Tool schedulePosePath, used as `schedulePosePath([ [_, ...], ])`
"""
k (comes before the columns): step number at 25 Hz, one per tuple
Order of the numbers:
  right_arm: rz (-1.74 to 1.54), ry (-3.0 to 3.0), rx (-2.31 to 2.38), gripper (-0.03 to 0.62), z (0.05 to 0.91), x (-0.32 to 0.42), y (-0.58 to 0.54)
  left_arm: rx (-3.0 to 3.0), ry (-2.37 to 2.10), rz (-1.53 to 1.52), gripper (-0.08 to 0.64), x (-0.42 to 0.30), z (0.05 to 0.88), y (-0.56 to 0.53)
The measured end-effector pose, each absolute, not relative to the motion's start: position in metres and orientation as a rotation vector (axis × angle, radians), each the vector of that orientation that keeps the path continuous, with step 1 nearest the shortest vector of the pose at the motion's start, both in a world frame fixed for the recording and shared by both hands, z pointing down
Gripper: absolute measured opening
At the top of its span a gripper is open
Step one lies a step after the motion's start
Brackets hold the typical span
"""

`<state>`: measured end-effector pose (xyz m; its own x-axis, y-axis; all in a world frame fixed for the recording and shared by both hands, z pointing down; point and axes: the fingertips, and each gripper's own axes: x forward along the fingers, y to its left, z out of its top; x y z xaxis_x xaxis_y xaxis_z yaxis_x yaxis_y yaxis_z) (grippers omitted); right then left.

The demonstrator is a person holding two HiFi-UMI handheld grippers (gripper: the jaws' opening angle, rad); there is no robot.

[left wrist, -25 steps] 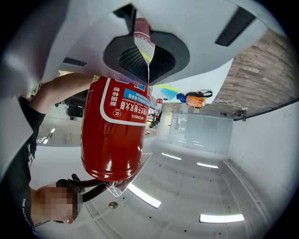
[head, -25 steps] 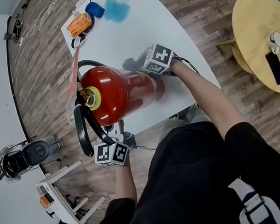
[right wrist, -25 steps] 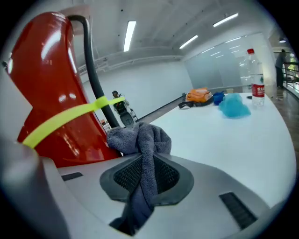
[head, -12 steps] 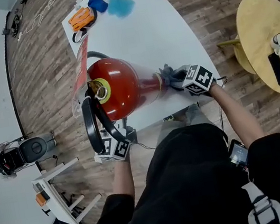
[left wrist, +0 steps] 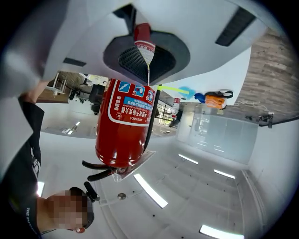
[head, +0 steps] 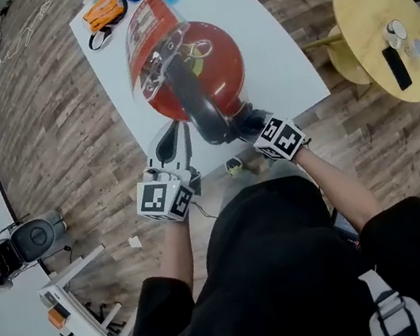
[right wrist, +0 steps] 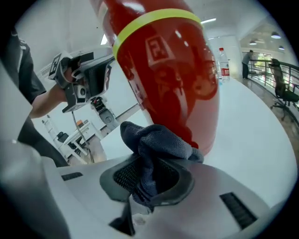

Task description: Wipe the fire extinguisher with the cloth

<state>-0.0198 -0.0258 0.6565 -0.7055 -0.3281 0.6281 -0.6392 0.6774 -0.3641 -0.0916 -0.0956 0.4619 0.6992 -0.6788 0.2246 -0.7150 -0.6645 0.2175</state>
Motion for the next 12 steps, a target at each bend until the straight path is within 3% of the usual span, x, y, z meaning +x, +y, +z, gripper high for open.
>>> schedulePosePath([
  [7,1.114,-2.457,1.289,0.069,0.617,-0.062,-0.041,2.599,-1.090,0.163,0.029,-0.164,0.470,-0.075],
  [12,0.950,-2.554,1.443,0.069,0.540,-0.057,-0.038,2.605,-1.055,0.145,0.029,-0.192,0.476,-0.065],
])
